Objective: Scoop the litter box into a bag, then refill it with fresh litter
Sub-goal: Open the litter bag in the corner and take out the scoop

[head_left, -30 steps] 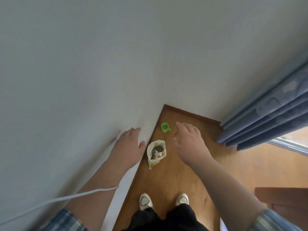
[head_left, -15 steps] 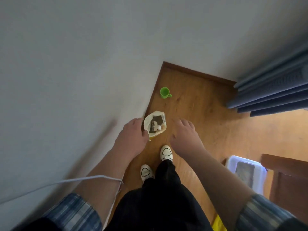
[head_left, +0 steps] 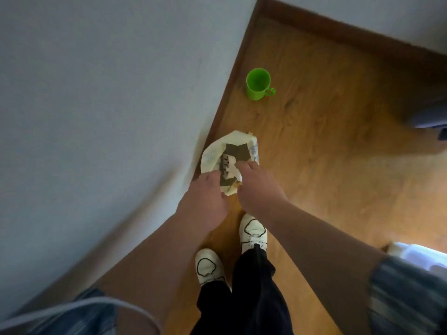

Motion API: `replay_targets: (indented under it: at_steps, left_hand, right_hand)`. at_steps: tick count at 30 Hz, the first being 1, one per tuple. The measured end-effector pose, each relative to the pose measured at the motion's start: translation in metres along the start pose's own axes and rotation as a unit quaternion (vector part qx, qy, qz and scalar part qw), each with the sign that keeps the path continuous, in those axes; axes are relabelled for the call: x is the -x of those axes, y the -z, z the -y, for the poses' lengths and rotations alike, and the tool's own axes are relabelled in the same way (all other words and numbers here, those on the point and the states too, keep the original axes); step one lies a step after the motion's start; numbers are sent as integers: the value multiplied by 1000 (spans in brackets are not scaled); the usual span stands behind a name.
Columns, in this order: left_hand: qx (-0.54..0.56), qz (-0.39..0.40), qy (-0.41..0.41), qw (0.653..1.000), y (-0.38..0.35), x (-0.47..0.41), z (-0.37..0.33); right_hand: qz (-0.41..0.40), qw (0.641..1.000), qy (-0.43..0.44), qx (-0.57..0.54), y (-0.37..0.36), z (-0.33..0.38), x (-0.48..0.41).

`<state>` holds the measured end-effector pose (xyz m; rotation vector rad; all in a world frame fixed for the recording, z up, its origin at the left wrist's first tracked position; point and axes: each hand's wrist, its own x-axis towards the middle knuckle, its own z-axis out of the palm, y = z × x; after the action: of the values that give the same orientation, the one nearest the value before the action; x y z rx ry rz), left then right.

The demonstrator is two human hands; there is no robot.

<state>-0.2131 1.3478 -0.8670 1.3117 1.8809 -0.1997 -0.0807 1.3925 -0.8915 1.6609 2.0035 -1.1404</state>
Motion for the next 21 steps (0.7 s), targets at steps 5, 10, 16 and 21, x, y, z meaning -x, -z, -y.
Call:
replay_targets:
  at_steps: [5,10,16,21]
  left_hand:
    - [-3,-1,-2,1000,-52,-35,23]
    - [-11,20,5,1000,-65,-42,33]
    - [-4,12,17,1000,-41,-28,15]
    - [35,7,7,999,-3,10,-24]
  right_hand:
    - [12,999,-49,16,-57,-19,-54]
    - [13,998,-65,18,-75,-30,-65]
    - [-57,995,-47,-67,-49,-26,-28]
    - [-87,989,-26,-118,14,-15,48]
